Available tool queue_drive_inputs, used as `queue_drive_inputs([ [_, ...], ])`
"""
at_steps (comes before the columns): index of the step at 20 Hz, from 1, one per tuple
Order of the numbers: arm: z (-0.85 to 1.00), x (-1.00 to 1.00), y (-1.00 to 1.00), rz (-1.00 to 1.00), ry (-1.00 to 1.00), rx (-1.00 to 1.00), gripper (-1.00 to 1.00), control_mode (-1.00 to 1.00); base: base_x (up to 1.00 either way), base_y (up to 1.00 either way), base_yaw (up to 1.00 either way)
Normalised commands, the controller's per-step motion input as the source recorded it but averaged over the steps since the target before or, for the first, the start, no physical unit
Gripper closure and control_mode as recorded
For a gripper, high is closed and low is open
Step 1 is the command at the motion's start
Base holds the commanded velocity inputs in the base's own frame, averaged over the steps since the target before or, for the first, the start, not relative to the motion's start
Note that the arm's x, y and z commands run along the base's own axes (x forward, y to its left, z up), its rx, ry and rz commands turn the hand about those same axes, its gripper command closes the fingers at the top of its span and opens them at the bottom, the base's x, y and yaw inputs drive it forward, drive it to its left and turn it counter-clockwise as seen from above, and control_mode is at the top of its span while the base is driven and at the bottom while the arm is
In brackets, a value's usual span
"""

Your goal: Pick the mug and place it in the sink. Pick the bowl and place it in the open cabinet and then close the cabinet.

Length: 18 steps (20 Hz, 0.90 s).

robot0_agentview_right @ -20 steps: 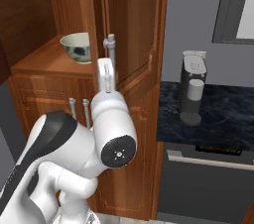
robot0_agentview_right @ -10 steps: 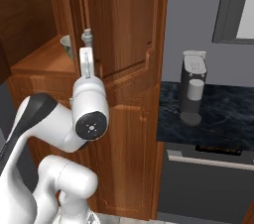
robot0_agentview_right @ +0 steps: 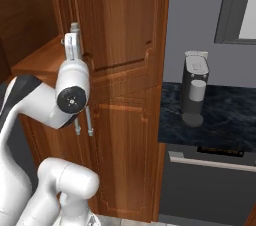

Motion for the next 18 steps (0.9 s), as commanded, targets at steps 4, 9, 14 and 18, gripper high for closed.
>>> queue_drive_inputs([
  [4,-0.03,0.85,0.17,0.00,0.00,-0.02,-1.00,-1.00,0.00,0.00,0.00],
  [9,-0.01,0.86,0.13,0.00,0.00,-0.02,-1.00,-1.00,0.00,0.00,0.00],
  [14,-0.04,0.87,0.14,0.00,0.00,-0.01,-1.00,-1.00,0.00,0.00,0.00],
  [18,0.00,0.82,0.04,0.00,0.01,0.00,-1.00,-1.00,0.00,0.00,0.00],
])
